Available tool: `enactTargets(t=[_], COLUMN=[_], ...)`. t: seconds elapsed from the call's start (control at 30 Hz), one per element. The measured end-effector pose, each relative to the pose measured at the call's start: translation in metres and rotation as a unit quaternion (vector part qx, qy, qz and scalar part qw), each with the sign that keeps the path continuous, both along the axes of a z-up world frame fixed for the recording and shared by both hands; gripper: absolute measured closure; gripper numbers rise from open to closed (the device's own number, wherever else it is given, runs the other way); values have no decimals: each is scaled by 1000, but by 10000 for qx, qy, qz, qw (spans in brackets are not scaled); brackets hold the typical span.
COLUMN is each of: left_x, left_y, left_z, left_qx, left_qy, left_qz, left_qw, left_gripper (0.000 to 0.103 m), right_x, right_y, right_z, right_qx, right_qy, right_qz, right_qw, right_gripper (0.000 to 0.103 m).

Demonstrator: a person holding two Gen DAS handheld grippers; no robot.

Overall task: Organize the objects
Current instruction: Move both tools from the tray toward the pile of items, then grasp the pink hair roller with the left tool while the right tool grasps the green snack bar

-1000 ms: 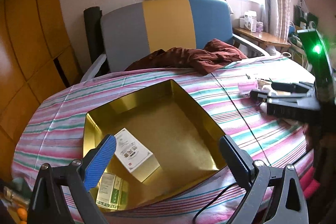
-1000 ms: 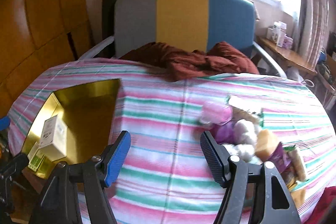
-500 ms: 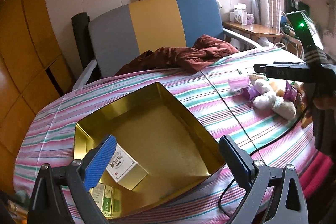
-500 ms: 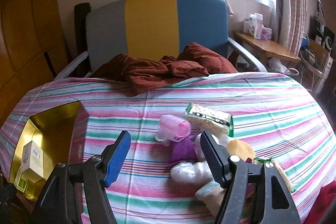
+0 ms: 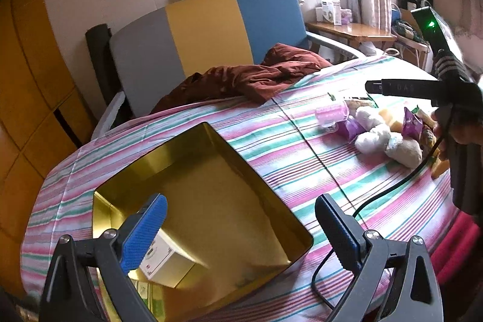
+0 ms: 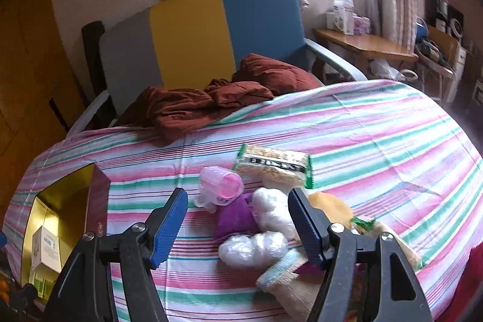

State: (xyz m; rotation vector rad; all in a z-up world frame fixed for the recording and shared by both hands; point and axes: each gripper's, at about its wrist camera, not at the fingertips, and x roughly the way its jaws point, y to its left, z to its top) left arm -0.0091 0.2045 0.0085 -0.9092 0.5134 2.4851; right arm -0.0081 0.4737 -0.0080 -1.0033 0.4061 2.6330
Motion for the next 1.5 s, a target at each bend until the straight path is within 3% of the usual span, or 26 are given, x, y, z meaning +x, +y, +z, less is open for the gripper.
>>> enactTargets(t=[0.33, 0.53, 0.83, 1.33, 1.4, 1.5], left_x=[-41, -68, -125, -179, -182, -185], left_y=[54, 105, 183, 230, 231, 235], left_z=[-1, -7, -44, -89, -91, -98], left_qx=[277, 225, 464, 677, 732, 699], left_qy=[-561, -736, -1606, -2189, -2234, -2360], left_qz=[-327, -582, -946, -1628, -1690, -1760], left_qw=[9975, 9953, 9814, 9597, 9572, 9531], left_gripper=[4, 5, 5, 5, 9, 31], right_x=[16, 24, 23, 15, 14, 12], right_y=[37, 50, 51, 55, 55, 55], right_z=[-3, 1, -1, -14, -16, -18], right_qx=[-279, -517, -745, -906, -913, -892], right_qy=[-14, 141, 147, -116, -157, -205], right_qz=[-885, -1095, -983, -935, -945, -958], right_qw=[9957, 9925, 9923, 9914, 9912, 9912], right_gripper=[33, 33, 33, 33, 33, 33])
